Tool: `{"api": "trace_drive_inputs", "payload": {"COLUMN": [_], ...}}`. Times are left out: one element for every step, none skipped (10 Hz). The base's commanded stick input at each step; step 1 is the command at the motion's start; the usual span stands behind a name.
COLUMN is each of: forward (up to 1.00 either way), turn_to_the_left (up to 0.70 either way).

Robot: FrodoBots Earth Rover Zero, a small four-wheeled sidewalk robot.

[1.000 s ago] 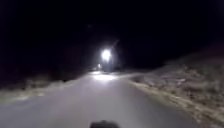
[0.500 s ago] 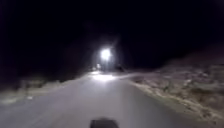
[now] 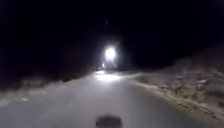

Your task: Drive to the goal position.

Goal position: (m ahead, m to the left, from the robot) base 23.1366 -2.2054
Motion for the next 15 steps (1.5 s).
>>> {"api": "trace_drive_inputs", "payload": {"forward": [0.85, 0.85, 0.85, 0.85, 0.85, 0.85, 0.85, 0.85, 0.85, 0.85, 0.85, 0.85, 0.85, 0.85, 0.85], "turn_to_the_left": [0.0, 0.0, 0.0, 0.0, 0.0, 0.0, 0.0, 0.0, 0.0, 0.0, 0.0, 0.0, 0.0, 0.0, 0.0]}}
